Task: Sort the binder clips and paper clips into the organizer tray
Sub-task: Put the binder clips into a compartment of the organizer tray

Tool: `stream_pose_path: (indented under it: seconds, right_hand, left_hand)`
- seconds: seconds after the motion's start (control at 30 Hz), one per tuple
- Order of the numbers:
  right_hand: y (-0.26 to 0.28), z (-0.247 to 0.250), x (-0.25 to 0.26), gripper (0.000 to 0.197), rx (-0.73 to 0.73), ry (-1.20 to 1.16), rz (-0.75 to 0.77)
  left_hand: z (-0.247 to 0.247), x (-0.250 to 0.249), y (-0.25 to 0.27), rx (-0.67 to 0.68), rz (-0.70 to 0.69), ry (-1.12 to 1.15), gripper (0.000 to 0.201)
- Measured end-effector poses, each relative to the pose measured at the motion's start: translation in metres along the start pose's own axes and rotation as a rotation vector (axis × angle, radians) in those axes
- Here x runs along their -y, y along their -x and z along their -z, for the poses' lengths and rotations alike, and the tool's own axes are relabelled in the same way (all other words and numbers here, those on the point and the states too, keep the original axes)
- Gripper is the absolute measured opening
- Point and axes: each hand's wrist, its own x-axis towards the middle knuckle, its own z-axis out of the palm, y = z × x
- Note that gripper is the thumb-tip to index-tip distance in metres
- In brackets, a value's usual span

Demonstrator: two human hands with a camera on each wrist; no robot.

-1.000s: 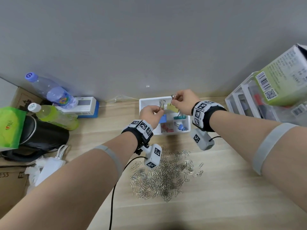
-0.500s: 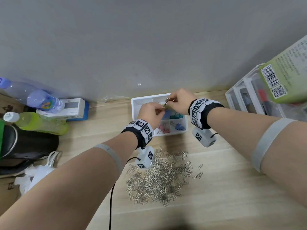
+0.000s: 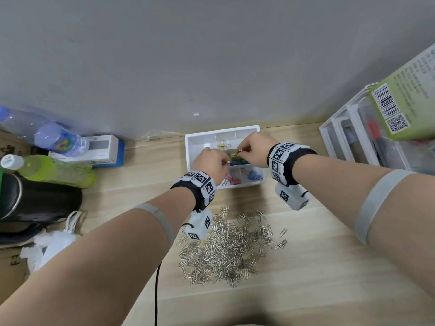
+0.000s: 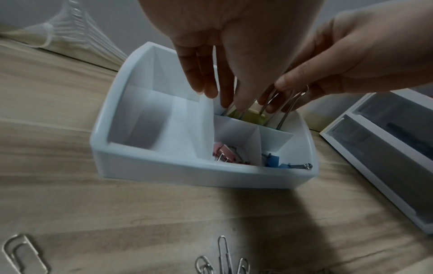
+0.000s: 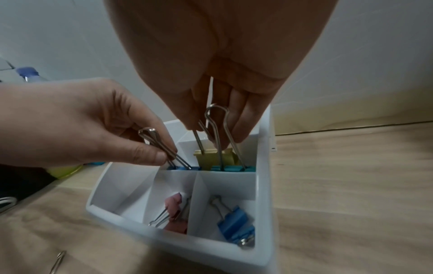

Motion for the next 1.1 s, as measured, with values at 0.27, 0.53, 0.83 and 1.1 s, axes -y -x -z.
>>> stream_pose_path:
  seconds: [0.27, 0.53, 0.83, 1.1]
  right_hand:
    - [-0.003, -0.006, 0.003, 0.026, 0.031, 0.042, -0.015]
    - [-0.004, -0.013, 0.002, 0.027, 0.029, 0.186, -0.035]
    - [0.022, -0.013, 0.01, 0.057, -0.072, 0.189, 0.024]
    - [0.055, -0.023, 0.019, 0.044, -0.207, 0.137, 0.05]
  left_hand:
    - [0.006, 0.003, 0.005, -0.002, -0.004, 0.068, 0.025]
    - [0.014, 0.014, 0.027, 0.001, 0.034, 0.078, 0.028]
    - [0.025, 0.032, 0.07, -0.066, 0.154, 0.091, 0.026]
    - [0.023, 0.039, 0.112, 0.022, 0.245, 0.015, 0.033]
